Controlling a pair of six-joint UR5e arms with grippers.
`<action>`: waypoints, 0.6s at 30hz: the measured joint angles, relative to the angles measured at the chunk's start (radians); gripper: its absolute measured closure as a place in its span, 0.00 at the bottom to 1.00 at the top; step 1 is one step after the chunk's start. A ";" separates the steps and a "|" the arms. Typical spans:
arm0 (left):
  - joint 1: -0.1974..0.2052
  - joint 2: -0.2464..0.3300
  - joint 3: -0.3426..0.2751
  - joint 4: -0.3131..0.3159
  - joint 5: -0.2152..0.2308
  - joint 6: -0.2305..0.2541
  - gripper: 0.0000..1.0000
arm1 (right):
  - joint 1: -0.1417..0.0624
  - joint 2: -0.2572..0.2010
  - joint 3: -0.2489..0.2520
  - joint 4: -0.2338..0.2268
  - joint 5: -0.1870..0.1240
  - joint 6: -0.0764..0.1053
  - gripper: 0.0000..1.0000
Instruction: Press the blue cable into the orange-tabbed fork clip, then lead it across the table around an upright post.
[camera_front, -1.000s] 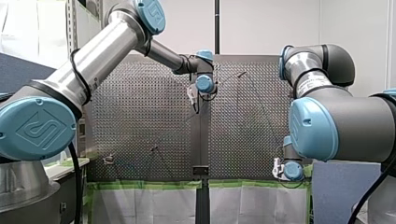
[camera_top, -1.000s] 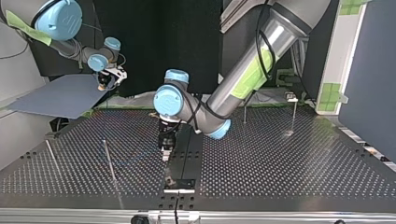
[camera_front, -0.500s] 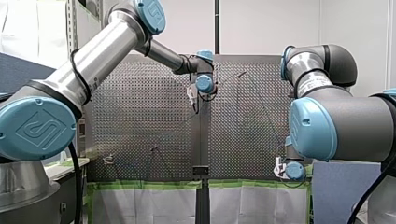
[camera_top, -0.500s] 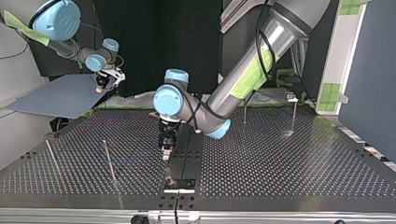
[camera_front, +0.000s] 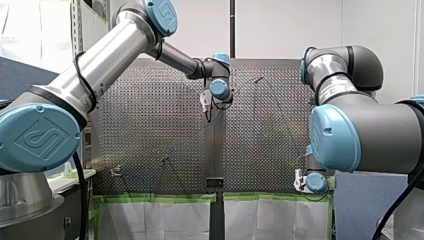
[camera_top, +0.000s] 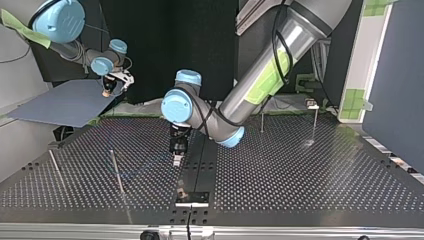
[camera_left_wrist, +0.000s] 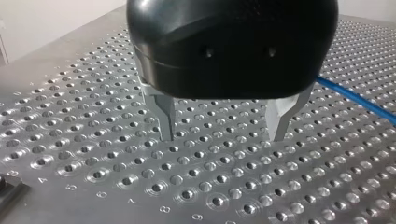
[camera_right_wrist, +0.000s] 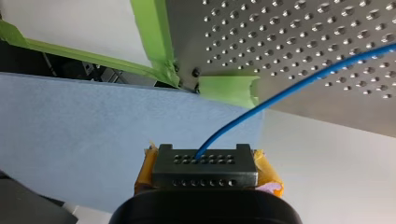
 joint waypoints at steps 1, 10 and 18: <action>0.000 0.000 0.000 0.001 -0.001 0.000 0.05 | 0.000 -0.009 0.010 -0.008 -0.005 0.001 1.00; -0.002 0.000 0.000 0.002 -0.018 -0.002 0.05 | 0.014 -0.053 0.086 -0.082 -0.058 0.002 1.00; -0.006 0.000 0.000 -0.001 -0.020 -0.006 0.05 | 0.027 -0.055 0.155 -0.151 -0.065 -0.004 1.00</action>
